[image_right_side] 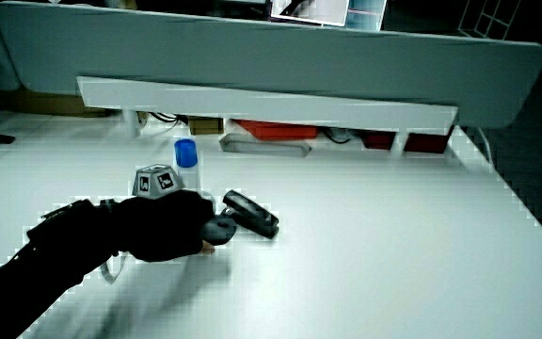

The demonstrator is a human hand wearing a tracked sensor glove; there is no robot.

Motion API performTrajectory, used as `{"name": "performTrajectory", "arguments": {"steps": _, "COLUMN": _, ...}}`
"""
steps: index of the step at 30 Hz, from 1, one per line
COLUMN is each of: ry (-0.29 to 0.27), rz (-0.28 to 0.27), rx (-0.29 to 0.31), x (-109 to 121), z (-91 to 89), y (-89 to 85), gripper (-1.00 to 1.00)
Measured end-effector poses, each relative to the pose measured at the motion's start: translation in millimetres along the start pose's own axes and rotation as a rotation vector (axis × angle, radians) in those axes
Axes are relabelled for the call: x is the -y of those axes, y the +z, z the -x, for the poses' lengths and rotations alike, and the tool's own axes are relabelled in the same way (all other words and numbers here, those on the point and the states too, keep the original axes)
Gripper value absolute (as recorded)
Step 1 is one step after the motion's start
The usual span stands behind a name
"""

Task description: Place mouse

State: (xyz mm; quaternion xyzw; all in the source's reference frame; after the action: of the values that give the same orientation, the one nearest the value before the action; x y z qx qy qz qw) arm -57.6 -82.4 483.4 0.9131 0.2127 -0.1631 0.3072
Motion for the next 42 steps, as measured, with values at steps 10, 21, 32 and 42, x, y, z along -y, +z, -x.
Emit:
{"name": "performTrajectory", "arguments": {"steps": 10, "ry": 0.054, "rz": 0.063, "rx": -0.023, "x": -14, "z": 9.6, "y": -20.6, "gripper": 0.00}}
{"name": "performTrajectory", "arguments": {"steps": 21, "ry": 0.075, "rz": 0.081, "rx": -0.064, "x": -18, "z": 11.7, "y": -29.6, "gripper": -0.10}}
{"name": "performTrajectory", "arguments": {"steps": 32, "ry": 0.082, "rz": 0.070, "rx": -0.069, "x": -16, "z": 13.6, "y": -32.8, "gripper": -0.62}}
{"name": "performTrajectory", "arguments": {"steps": 42, "ry": 0.056, "rz": 0.023, "rx": -0.032, "x": 17, "z": 21.4, "y": -16.2, "gripper": -1.00}}
